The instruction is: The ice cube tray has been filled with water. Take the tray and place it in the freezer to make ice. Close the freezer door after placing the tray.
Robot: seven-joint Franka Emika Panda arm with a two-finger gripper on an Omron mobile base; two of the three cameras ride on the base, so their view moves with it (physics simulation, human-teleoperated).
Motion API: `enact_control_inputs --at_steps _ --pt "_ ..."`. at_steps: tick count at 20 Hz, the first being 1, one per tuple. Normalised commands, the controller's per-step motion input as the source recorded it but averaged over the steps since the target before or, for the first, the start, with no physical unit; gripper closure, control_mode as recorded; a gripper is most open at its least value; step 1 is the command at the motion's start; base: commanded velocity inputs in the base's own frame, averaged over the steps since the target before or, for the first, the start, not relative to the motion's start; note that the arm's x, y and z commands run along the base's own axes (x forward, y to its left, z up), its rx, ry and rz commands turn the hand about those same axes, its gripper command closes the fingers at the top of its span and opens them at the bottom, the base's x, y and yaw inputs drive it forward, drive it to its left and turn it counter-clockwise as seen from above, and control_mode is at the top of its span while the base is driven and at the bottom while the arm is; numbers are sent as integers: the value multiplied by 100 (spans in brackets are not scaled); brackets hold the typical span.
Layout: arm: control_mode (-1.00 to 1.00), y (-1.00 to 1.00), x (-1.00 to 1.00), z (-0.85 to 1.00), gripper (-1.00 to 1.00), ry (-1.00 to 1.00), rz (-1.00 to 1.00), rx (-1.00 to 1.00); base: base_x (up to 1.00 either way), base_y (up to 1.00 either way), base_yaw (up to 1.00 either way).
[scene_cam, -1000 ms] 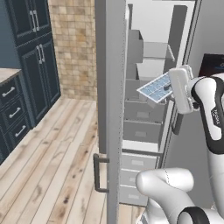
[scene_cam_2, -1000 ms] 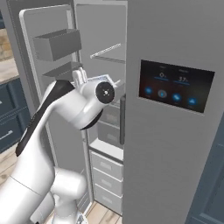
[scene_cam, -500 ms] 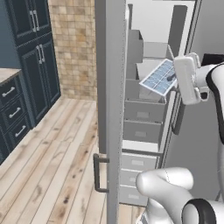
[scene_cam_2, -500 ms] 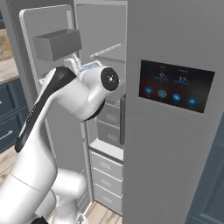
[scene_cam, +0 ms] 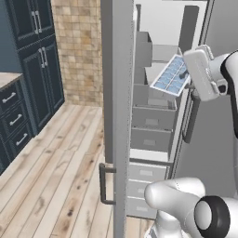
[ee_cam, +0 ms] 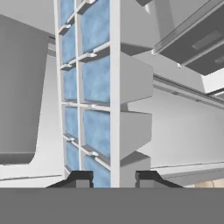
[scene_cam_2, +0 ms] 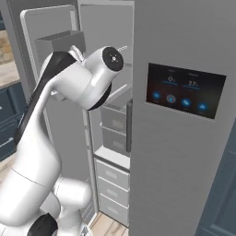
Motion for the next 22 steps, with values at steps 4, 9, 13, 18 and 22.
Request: enact_control_inputs --at_steps 4,9,13,18,22 --pt "-100 0 3 4 100 0 0 -6 0 0 0" --pt "-100 0 0 0 100 -1 0 -1 0 0 0" --pt "-100 0 -7 -3 100 0 -3 5 0 0 0" --pt "-100 0 -7 -1 100 0 -8 14 0 0 0" --pt "-100 0 -2 0 100 1 -9 18 0 0 0"
